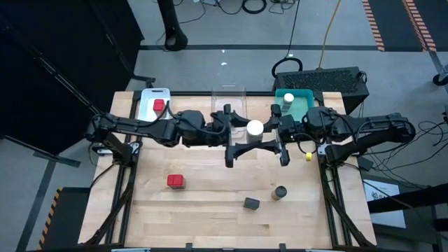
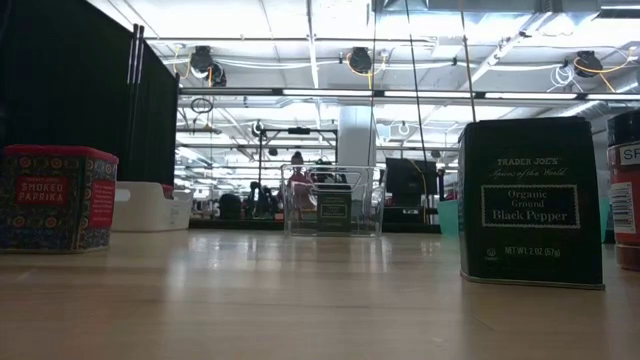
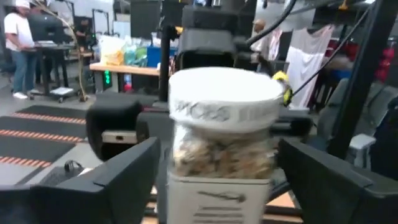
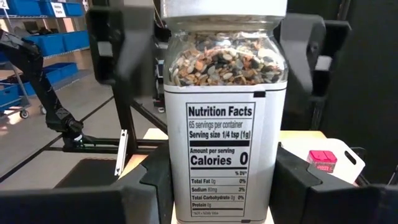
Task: Sort spices by type
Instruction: Put the white seasoning bottle into the green bin
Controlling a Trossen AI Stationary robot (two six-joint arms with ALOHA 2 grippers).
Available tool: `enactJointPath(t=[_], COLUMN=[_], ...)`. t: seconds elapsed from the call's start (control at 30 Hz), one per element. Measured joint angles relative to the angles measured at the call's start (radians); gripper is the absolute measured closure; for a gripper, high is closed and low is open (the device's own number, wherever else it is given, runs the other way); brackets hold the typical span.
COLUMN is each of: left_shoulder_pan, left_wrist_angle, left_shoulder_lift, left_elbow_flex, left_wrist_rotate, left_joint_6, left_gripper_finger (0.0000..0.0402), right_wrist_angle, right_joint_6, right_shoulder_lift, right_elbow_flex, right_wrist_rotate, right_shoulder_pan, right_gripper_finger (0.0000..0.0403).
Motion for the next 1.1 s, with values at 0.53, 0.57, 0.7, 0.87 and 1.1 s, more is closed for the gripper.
enactJointPath(t=[0.53, 0.57, 0.7, 0.87, 1.1], left_shoulder_pan=[0.001, 0.001, 0.000, 0.001, -0.019], left_wrist_angle=[-0.039, -0.054, -0.191, -0.398, -0.449], left_shoulder_lift=[0.003, 0.002, -0.026, -0.067, -0.050], left_elbow_flex=[-0.002, -0.002, -0.002, -0.001, -0.001], left_wrist_rotate=[0.000, 0.000, -0.058, -0.133, -0.123], left_joint_6=[0.022, 0.022, 0.023, 0.020, 0.018], left_gripper_finger=[0.0201, 0.0201, 0.0201, 0.0201, 0.0201], right_wrist_angle=[-0.006, -0.008, -0.067, -0.190, -0.199], right_joint_6=[0.078, 0.084, 0.119, 0.151, 0.044], right_shoulder_lift=[0.000, -0.001, -0.018, -0.073, -0.078], right_elbow_flex=[0.001, 0.001, 0.002, 0.002, 0.040], right_wrist_rotate=[0.003, 0.003, 0.006, 0.058, 0.060], right_shoulder_pan=[0.000, 0.000, 0.000, 0.000, 0.000], right_gripper_finger=[0.0142, 0.0130, 0.0114, 0.0123, 0.0127])
